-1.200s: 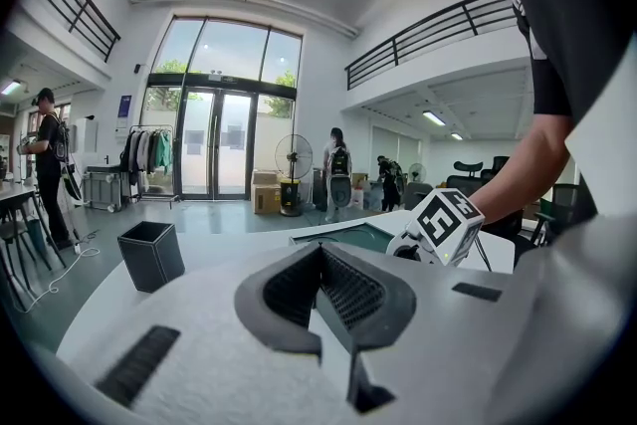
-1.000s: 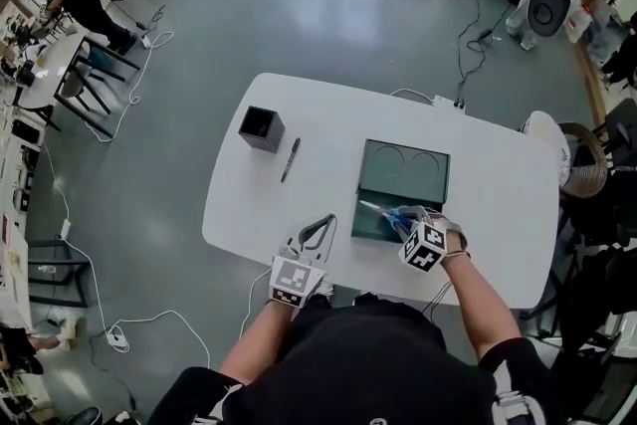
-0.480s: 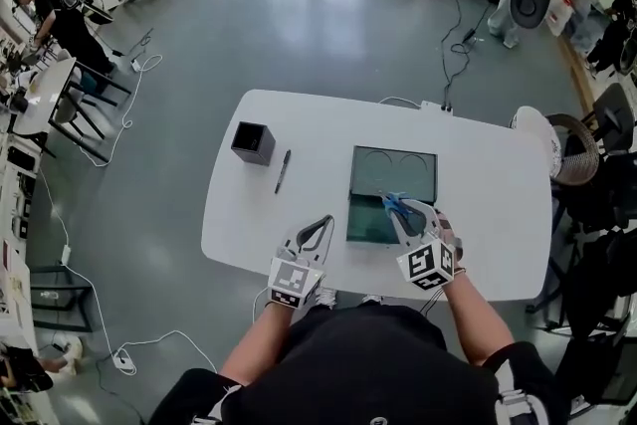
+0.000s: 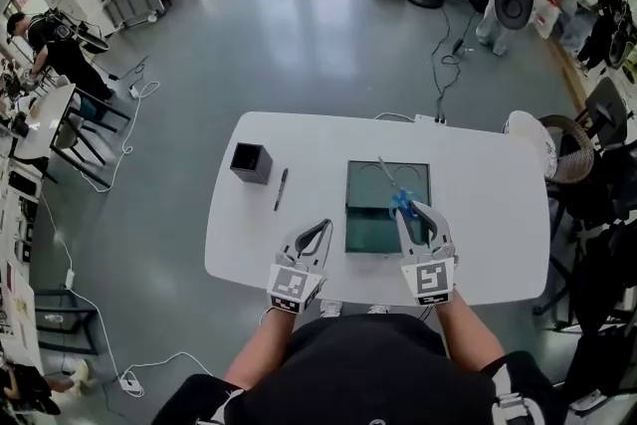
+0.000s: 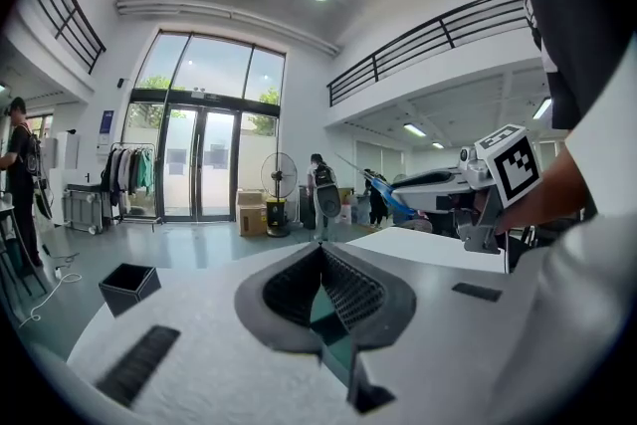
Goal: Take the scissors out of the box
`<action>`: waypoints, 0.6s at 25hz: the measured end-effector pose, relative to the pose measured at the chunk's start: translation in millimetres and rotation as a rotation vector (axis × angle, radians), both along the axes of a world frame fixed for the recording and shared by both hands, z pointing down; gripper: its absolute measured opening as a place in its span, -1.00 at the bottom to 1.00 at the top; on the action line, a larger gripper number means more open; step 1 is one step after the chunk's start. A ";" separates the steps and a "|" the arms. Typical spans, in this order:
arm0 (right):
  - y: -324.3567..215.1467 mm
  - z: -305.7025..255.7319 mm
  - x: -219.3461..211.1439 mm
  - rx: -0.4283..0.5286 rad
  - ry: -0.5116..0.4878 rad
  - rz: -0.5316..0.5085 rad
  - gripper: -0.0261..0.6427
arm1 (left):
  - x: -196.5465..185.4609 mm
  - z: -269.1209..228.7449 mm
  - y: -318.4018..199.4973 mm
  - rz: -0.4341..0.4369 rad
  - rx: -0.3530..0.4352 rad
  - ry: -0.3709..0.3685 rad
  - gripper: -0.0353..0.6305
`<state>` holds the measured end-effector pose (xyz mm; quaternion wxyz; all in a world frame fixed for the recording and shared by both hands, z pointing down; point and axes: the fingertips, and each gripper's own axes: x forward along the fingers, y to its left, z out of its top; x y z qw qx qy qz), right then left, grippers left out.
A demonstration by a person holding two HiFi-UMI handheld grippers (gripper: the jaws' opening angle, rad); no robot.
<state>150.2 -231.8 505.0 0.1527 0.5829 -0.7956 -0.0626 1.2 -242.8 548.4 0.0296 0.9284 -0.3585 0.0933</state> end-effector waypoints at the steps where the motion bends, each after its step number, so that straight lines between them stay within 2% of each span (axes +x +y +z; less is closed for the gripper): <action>1: 1.0 -6.8 5.2 0.020 -0.023 0.020 -0.65 | 0.1 -4.2 -1.6 -0.003 0.008 0.000 -0.87; 5: 5.6 -29.1 28.4 0.086 -0.119 0.098 -0.65 | -3.9 -13.6 -6.9 -0.012 0.040 0.014 -0.87; 9: 14.2 -42.7 54.5 0.114 -0.235 0.156 -0.65 | -9.5 -24.0 -13.8 -0.029 0.061 0.028 -0.87; 15: 34.6 -58.1 83.6 0.168 -0.249 0.228 -0.65 | -13.2 -42.1 -17.7 -0.049 0.102 0.043 -0.87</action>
